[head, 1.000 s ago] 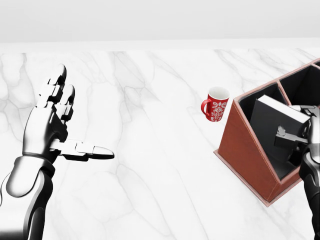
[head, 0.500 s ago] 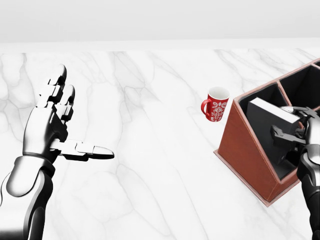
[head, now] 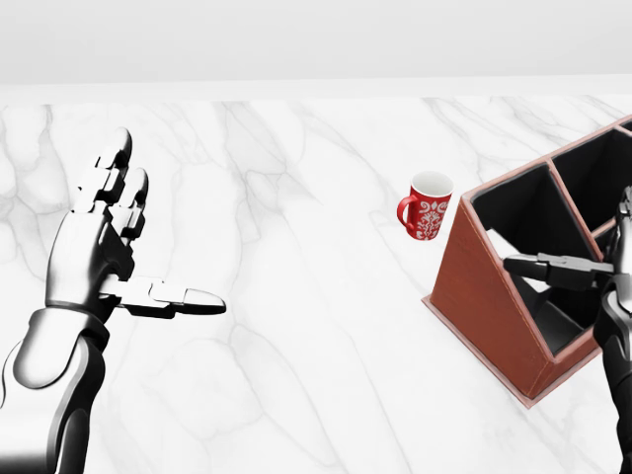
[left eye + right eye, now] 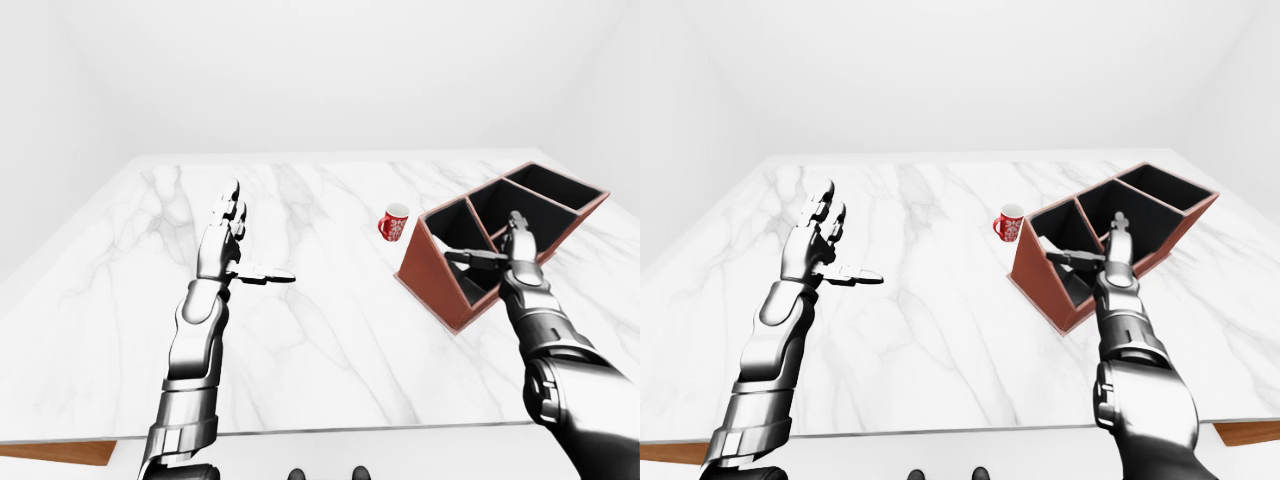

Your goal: Pick up the book and place it in the left compartment of the caddy.

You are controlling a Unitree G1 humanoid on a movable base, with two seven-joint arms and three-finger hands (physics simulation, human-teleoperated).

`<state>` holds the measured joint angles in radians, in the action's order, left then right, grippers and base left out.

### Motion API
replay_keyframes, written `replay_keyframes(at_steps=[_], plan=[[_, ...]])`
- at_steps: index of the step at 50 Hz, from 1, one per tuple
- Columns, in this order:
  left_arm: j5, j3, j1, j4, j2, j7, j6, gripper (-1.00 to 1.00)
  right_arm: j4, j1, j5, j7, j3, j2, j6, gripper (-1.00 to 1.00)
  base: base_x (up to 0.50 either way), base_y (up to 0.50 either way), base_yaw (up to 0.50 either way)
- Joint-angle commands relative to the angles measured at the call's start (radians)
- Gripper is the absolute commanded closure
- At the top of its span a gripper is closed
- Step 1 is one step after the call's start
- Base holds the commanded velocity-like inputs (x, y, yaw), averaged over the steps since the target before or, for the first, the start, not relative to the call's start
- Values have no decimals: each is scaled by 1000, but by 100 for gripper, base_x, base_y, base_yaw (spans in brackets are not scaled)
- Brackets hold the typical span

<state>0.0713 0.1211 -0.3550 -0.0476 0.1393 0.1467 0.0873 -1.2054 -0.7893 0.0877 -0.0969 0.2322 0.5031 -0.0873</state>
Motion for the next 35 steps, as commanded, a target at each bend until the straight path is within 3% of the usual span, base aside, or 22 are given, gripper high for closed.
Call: replay_keyframes(at_steps=[1,9,12,17,18,19,26,35], plan=[[-1,-1,1,2,-1,-1,0,-100,58,2,19,22,8,10,0,-100,0,0,0],[0,0,-1,0,0,-2,0,-100,321,35,89,46,33,30,0,-100,0,0,0],[1,1,-3,5,1,-2,0,-100,530,86,132,44,62,40,0,-100,0,0,0],[4,4,-5,15,4,-2,0,-100,761,154,164,41,99,42,129,-100,0,0,0],[4,4,-5,15,4,-2,0,-100,766,155,164,41,100,41,132,-100,0,0,0],[5,6,-5,19,5,-2,0,-100,843,180,182,38,111,38,175,-100,0,0,0],[4,7,2,59,8,-4,0,-100,1210,316,222,46,132,-38,175,-100,0,0,0],[14,16,6,131,12,-5,0,-100,1468,400,173,88,96,-149,175,-100,0,0,0]])
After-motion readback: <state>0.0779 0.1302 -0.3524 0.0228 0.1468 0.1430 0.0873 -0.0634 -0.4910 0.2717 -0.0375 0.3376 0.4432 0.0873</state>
